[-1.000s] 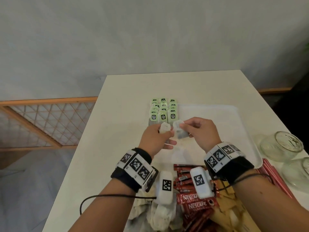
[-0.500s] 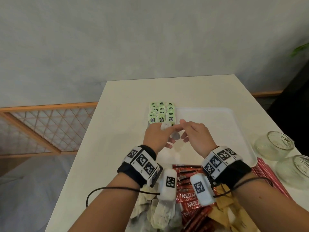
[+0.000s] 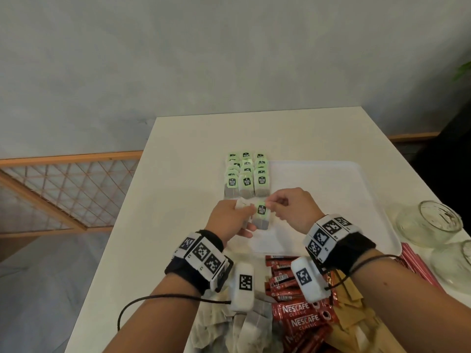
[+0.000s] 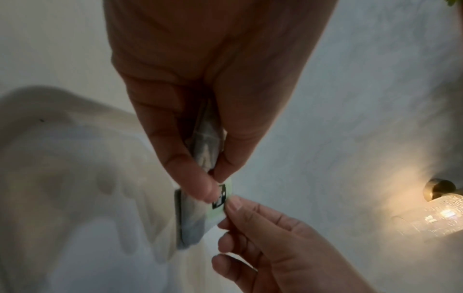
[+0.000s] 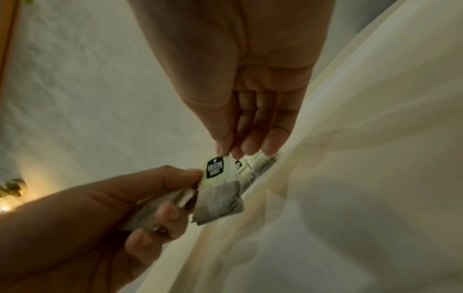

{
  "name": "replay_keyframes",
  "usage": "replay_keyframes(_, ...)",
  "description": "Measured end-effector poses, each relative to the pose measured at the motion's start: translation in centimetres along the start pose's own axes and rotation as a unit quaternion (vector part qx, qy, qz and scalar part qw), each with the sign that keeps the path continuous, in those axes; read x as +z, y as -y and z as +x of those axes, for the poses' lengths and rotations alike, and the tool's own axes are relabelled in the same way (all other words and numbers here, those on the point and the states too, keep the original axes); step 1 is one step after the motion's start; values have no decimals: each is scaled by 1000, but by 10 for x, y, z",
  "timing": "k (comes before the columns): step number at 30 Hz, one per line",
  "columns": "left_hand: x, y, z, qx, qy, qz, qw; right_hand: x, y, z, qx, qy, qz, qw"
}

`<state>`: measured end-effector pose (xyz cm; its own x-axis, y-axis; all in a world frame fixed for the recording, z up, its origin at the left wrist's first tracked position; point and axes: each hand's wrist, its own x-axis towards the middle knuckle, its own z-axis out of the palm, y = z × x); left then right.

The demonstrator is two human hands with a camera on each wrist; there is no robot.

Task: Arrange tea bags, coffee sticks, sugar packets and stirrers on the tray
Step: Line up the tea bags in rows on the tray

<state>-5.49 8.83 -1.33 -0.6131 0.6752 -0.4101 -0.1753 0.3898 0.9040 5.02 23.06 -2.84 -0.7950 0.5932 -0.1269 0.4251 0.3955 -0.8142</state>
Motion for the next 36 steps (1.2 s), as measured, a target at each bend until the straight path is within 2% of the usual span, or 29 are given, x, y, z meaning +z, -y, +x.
replay_keyframes(6,-24,-1,17,-19,-71,-95,993,9,-4,26,13,-4,-67,998)
replay_keyframes(11,-46,-3,30,-20,-111,-153,982,28,10,42,-20,-13,-85,996)
replay_keyframes(21,-59,9,37,-22,-144,-167,975,46,35,77,-55,-17,-96,994)
replay_keyframes(29,-56,13,28,1,-112,-161,981,44,39,87,-42,-32,-90,994)
replay_keyframes(34,-48,6,16,9,-62,-150,987,33,39,73,-22,-66,-18,997)
replay_keyframes(36,-43,3,11,8,-39,-152,988,28,41,60,-25,-42,50,998)
